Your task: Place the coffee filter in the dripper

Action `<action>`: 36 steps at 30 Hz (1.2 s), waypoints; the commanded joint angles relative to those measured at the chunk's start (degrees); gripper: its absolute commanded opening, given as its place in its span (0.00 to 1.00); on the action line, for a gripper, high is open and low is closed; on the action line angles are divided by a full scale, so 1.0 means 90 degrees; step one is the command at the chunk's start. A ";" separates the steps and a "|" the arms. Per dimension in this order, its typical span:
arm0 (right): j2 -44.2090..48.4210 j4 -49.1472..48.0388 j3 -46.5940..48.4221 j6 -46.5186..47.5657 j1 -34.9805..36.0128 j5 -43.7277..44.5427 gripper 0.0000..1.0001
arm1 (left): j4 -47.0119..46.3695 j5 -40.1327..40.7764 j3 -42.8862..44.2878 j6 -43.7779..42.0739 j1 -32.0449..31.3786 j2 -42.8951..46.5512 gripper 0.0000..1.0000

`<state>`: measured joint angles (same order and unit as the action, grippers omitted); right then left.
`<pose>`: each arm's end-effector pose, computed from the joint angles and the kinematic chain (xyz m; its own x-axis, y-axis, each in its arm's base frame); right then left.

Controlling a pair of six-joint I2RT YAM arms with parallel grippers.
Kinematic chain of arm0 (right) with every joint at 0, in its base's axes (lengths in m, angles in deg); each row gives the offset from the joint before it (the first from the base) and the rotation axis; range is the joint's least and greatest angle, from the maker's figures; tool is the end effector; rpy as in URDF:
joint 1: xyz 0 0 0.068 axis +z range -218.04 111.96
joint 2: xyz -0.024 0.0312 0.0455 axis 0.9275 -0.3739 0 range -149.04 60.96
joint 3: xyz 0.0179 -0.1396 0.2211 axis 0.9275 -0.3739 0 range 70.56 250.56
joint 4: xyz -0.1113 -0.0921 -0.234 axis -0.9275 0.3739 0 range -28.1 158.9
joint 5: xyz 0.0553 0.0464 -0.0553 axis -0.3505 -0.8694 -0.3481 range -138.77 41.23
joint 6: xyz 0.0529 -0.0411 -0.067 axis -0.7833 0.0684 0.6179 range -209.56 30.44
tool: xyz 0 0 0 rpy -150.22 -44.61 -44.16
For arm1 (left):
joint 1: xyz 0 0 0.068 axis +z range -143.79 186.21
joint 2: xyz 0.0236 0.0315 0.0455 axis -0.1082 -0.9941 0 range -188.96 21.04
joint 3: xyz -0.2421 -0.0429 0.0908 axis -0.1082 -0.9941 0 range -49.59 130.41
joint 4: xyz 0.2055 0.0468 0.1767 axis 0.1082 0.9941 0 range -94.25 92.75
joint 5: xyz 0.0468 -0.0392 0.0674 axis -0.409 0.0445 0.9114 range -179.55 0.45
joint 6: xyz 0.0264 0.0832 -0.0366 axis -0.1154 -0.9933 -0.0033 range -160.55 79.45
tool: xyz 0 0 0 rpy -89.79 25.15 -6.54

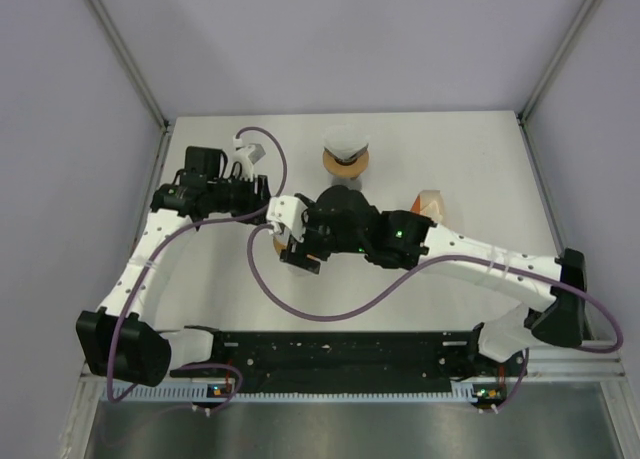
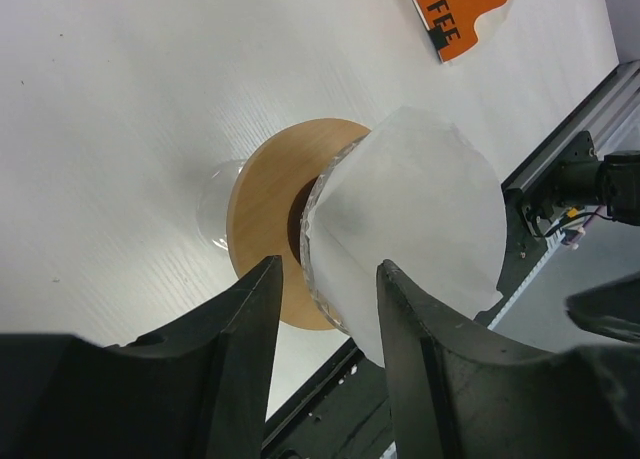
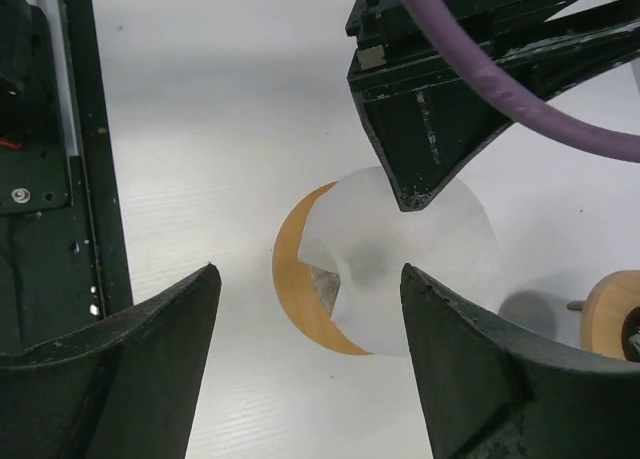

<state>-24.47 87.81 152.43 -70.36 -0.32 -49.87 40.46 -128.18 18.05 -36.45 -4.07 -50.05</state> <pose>0.1507 0.3720 0.3308 0.1302 -0.5495 -0.8253 -0.9411 0.1936 -0.2773 0.2804 -0.1053 0.2921 -0.7706 0.0830 -0.6320 0.4953 0.7020 -0.5118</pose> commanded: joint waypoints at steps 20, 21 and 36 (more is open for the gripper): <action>0.2255 -0.0809 -0.1860 -0.3959 -0.3002 0.0103 0.68 | -0.0270 0.0921 0.0913 -0.0093 0.0908 0.0242 0.63; 0.2362 -0.0789 -0.1927 -0.4056 -0.3216 0.0306 0.68 | -0.0357 0.1117 0.0864 -0.0171 0.0947 0.0262 0.63; 0.3135 -0.0886 -0.3411 -0.4223 -0.7435 0.0679 0.78 | -0.4720 0.5445 -0.2005 -0.1050 0.1435 0.0233 0.99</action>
<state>3.09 82.47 125.61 -107.71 -62.00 -44.89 16.31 -88.09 6.71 -42.07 7.36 -47.86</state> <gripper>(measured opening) 0.759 0.985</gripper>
